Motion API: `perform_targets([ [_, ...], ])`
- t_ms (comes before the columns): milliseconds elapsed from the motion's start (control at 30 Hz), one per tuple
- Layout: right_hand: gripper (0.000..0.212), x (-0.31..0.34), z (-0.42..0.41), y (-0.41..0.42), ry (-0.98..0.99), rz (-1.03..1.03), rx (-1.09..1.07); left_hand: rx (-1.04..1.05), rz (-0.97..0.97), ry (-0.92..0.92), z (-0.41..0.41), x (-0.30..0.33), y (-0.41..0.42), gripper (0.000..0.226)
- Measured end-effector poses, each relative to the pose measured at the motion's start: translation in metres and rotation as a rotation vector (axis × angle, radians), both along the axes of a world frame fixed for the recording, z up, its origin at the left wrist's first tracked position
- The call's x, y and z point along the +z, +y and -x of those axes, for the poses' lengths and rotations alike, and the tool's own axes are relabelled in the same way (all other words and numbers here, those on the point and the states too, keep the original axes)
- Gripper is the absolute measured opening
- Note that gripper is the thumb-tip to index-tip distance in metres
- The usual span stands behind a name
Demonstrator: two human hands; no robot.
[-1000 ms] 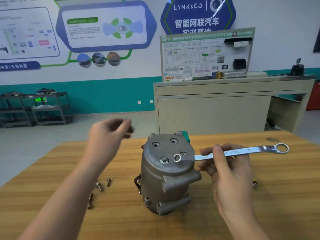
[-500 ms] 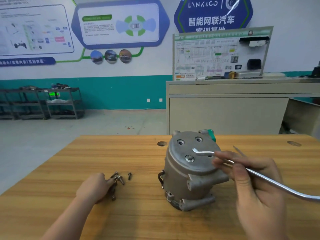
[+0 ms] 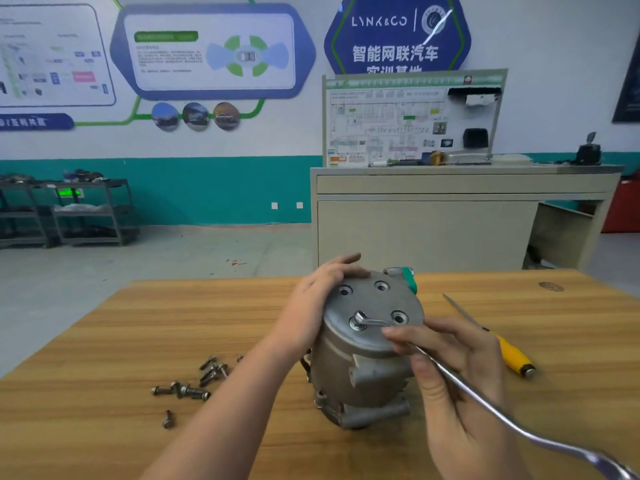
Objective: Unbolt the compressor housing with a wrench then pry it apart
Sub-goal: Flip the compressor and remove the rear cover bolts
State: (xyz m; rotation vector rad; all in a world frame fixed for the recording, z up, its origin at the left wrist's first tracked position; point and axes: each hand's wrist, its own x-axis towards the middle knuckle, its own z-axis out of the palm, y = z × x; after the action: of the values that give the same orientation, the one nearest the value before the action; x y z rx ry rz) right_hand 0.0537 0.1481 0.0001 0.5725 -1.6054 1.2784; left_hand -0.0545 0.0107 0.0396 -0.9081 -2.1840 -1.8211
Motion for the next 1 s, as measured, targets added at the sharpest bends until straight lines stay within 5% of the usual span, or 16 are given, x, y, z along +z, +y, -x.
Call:
perform_targets([
  [167,0.042,-0.007,-0.004,0.006,0.003,0.033,-0.107,0.328,-0.018,0.080,-0.025,-0.015,0.014,0.027],
  [367,0.019,-0.003,0.008,0.015,-0.075,0.384,0.025,0.916,0.443,0.271,-0.066,-0.022,0.018,0.061],
  [767,0.017,0.052,0.049,0.010,-0.180,1.307,0.394,0.822,0.791,0.155,-0.074,-0.021,0.023,0.102],
  [1000,0.027,0.067,0.070,0.025,-0.300,1.290,0.322,0.700,0.772,0.268,-0.063,-0.021,0.012,0.109],
])
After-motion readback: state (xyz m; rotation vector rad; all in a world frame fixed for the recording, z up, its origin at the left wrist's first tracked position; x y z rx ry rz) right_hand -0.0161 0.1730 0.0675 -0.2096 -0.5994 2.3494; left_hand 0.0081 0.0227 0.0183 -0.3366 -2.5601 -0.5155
